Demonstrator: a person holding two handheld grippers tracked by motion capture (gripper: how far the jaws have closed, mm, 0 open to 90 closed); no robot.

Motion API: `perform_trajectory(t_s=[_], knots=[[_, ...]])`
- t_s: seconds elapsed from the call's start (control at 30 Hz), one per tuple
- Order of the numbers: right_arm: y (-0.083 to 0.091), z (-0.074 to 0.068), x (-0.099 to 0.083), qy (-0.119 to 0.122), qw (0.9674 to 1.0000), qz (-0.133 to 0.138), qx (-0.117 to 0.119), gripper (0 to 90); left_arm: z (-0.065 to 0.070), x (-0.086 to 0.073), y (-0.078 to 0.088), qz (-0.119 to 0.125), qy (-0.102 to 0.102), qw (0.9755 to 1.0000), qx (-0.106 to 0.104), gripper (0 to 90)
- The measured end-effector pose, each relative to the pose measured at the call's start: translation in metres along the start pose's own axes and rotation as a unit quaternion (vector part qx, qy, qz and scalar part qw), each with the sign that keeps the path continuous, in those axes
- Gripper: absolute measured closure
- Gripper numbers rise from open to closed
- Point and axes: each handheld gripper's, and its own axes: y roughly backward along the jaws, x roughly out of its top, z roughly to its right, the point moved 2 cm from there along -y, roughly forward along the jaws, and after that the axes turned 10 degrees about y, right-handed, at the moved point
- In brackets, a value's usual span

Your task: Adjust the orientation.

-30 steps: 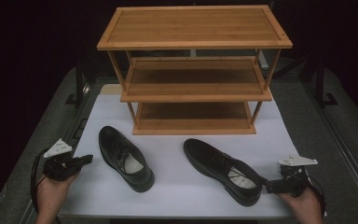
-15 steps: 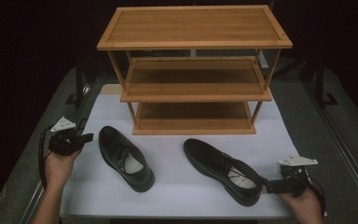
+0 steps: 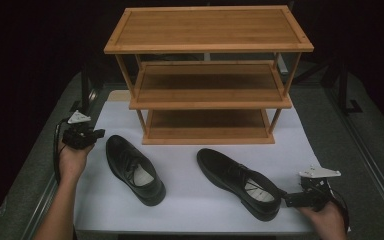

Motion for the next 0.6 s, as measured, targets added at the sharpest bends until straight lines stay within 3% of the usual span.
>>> perform_trajectory(t_s=[0.17, 0.33, 0.6], knots=[[0.000, 0.000, 0.000, -0.001, 1.0000, 0.000, 0.000, 0.0, -0.008, 0.001, -0.020, -0.009, 0.016, 0.9998, 0.012, 90.0], [0.000, 0.000, 0.000, -0.001, 1.0000, 0.000, 0.000, 0.0, -0.014, -0.005, -0.035, -0.026, 0.031, 0.9991, 0.011, 90.0], [0.000, 0.000, 0.000, -0.001, 1.0000, 0.000, 0.000, 0.0, -0.012, -0.013, -0.044, -0.044, 0.026, 0.9987, 0.005, 90.0]])
